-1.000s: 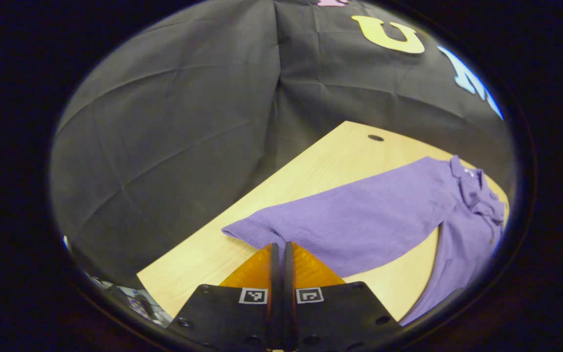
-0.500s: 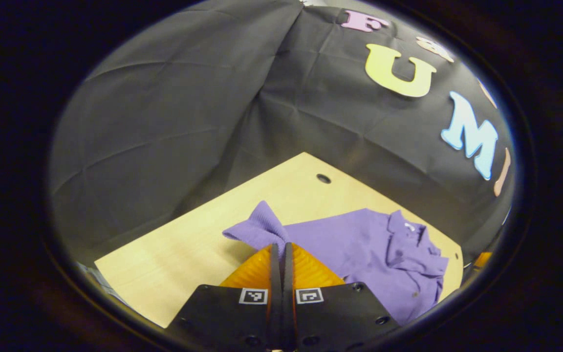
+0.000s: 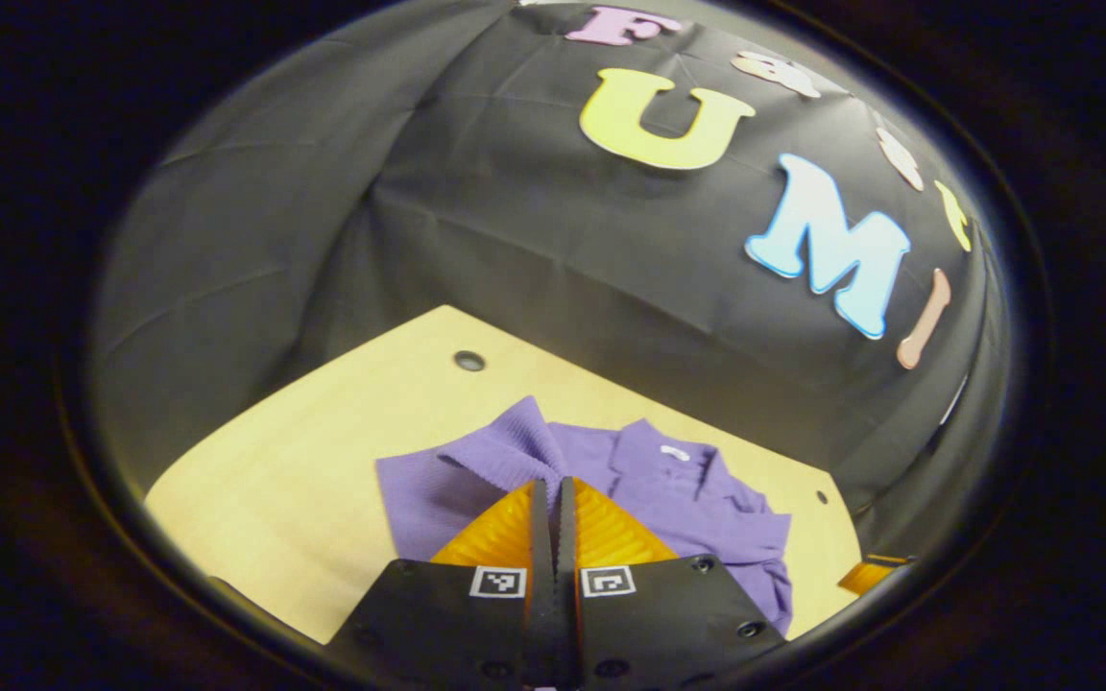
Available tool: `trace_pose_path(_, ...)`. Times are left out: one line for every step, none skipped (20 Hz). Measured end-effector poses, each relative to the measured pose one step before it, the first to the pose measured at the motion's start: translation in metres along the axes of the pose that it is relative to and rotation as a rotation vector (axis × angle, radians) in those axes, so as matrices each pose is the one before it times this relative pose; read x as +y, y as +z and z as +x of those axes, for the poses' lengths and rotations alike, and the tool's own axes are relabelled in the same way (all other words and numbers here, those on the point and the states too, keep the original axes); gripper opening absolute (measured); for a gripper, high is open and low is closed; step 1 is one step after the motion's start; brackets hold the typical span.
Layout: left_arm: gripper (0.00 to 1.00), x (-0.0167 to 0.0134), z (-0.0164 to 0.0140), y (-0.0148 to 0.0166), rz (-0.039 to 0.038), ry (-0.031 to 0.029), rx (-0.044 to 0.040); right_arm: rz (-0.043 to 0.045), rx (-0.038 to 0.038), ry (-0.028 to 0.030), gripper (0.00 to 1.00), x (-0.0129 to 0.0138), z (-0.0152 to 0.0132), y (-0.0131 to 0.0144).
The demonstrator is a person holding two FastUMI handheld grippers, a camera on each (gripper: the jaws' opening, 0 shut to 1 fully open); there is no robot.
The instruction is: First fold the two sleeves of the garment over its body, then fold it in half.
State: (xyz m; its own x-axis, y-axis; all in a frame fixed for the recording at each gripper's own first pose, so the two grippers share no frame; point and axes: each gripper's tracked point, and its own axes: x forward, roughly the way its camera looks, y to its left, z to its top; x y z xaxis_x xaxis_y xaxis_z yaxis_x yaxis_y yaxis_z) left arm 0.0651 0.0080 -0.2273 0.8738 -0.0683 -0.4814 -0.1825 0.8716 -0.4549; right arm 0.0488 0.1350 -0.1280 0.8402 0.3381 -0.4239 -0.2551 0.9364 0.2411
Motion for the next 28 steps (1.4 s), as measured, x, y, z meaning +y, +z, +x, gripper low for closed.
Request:
trace_pose_path(0.07,-0.01669,0.00829,-0.00357,0.00138,-0.02096,0.01126,0.01198,-0.00111,-0.01312,0.95,-0.00959,-0.00088,-0.00085)
trace_pose_path(0.07,-0.01582,0.00827,-0.0034,0.01315,-0.0191,0.01109,0.01286,-0.00114,-0.01199,0.95,-0.00847,-0.00095,-0.0007)
trace_pose_path(0.07,-0.01779,0.00897,-0.00418,0.02137,-0.01958,0.01121,0.01261,-0.00192,-0.01145,0.95,-0.00811,-0.00243,0.0001)
trace_pose_path(0.07,-0.01627,0.00642,-0.00614,0.02166,-0.02356,0.0145,0.00991,-0.00033,-0.0107,0.95,-0.00761,-0.00062,-0.00145)
trace_pose_path(0.07,-0.01972,0.00593,-0.00675,0.01991,-0.0248,0.01752,0.00645,0.00177,-0.01143,0.95,-0.00761,-0.00187,-0.0012)
trace_pose_path(0.07,-0.01612,0.0068,-0.00635,0.0197,-0.02305,0.01771,0.00557,0.00134,-0.00959,0.95,-0.00718,-0.00069,-0.00096)
trace_pose_path(0.07,-0.01681,0.00785,-0.00511,0.0188,-0.02228,0.01492,0.00476,0.00341,-0.00919,0.95,-0.00662,-0.00034,-0.00215)
trace_pose_path(0.06,-0.01662,0.00601,-0.00382,0.01815,-0.02312,0.01068,0.00564,0.00362,-0.00843,0.95,-0.00701,0.00038,-0.0016)
trace_pose_path(0.07,-0.01688,0.00882,-0.0036,0.02076,-0.0209,0.00835,0.00716,0.00176,-0.00656,0.95,-0.0059,0.00071,-0.00191)
trace_pose_path(0.07,-0.01424,0.0072,-0.00368,0.02058,-0.01846,0.00798,0.00751,0.00108,-0.00564,0.95,-0.00524,-0.00168,-0.00031)
trace_pose_path(0.06,-0.01535,0.00752,-0.00283,0.0168,-0.01891,0.00879,0.00458,0.00136,-0.00467,0.95,-0.00543,-0.00006,-0.0024)
trace_pose_path(0.07,-0.01336,0.00676,-0.00139,0.01558,-0.02037,0.00865,0.0026,0.00123,-0.00709,0.95,-0.00555,-0.001,-0.00102)
trace_pose_path(0.07,-0.01514,0.00659,-0.00349,0.01614,-0.01902,0.00743,0.00331,-0.00003,-0.00587,0.95,-0.00549,-0.00035,-0.00095)
trace_pose_path(0.07,-0.01202,0.00663,-0.00109,0.01904,-0.01813,0.0053,0.00239,0.0003,-0.00445,0.95,-0.00476,-0.00082,-0.00081)
trace_pose_path(0.07,-0.01178,0.00479,-0.00385,0.02347,-0.01346,0.00947,0.00171,-0.0006,-0.00511,0.95,-0.00458,-0.00155,-0.0011)
trace_pose_path(0.07,-0.00914,0.00638,-0.0046,0.02091,-0.01123,0.01023,0.0011,0.00041,-0.00346,0.95,-0.00506,-0.00185,-0.00103)
trace_pose_path(0.07,-0.00797,0.01014,-0.00581,0.01401,-0.00651,0.01503,0.00016,0.00101,-0.00306,0.95,-0.00505,-0.0014,-0.00193)
trace_pose_path(0.07,-0.00658,0.00808,-0.0065,0.00696,-0.00266,0.01763,0.0005,0.00132,-0.00166,0.95,-0.00376,-0.00158,-0.00161)
trace_pose_path(0.07,-0.00516,0.00994,-0.00574,0.00246,-0.00122,0.01621,0.00145,0.0035,0.00071,0.95,-0.00257,-0.00034,-0.00078)
trace_pose_path(0.07,-0.00296,0.00599,-0.00462,0.00176,0.00438,0.01306,0.00161,0.00367,-0.00014,0.95,-0.00459,-0.00098,-0.00201)
trace_pose_path(0.07,-0.00106,0.00415,-0.00618,0.00381,0.00457,0.01063,0.00196,0.00329,0.00234,0.95,-0.00538,0.00004,-0.00364)
trace_pose_path(0.07,0.00073,0.00364,-0.00431,0.00464,0.01006,0.00926,0.00019,0.00475,0.00387,0.95,-0.00413,-0.00038,-0.0016)
trace_pose_path(0.07,-0.00001,0.00664,-0.00444,0.01059,0.00816,0.01429,-0.00181,0.00598,0.00367,0.95,-0.00237,-0.0003,-0.00212)
trace_pose_path(0.07,0.00527,0.00311,-0.00391,0.01598,0.03613,0.0144,-0.00414,0.00603,0.00411,0.95,-0.00236,-0.00068,-0.00161)
trace_pose_path(0.07,0.00436,0.00091,-0.00694,0.02291,0.02257,0.01354,-0.00521,0.00787,0.00622,0.95,-0.00162,0.00069,-0.00367)
trace_pose_path(0.08,-0.00267,0.00273,-0.00463,0.01297,-0.01101,0.00895,-0.00807,0.00709,0.00382,0.95,-0.00154,-0.00002,-0.00145)
trace_pose_path(0.13,-0.00837,-0.00142,-0.00345,0.00389,-0.02687,0.0034,-0.00835,0.0045,0.00069,0.95,-0.00052,-0.00189,-0.00121)
trace_pose_path(0.12,-0.00376,-0.0018,-0.00217,0.0115,-0.01026,-0.00143,-0.00612,0.00317,-0.00076,0.95,-0.00114,-0.00089,-0.00027)
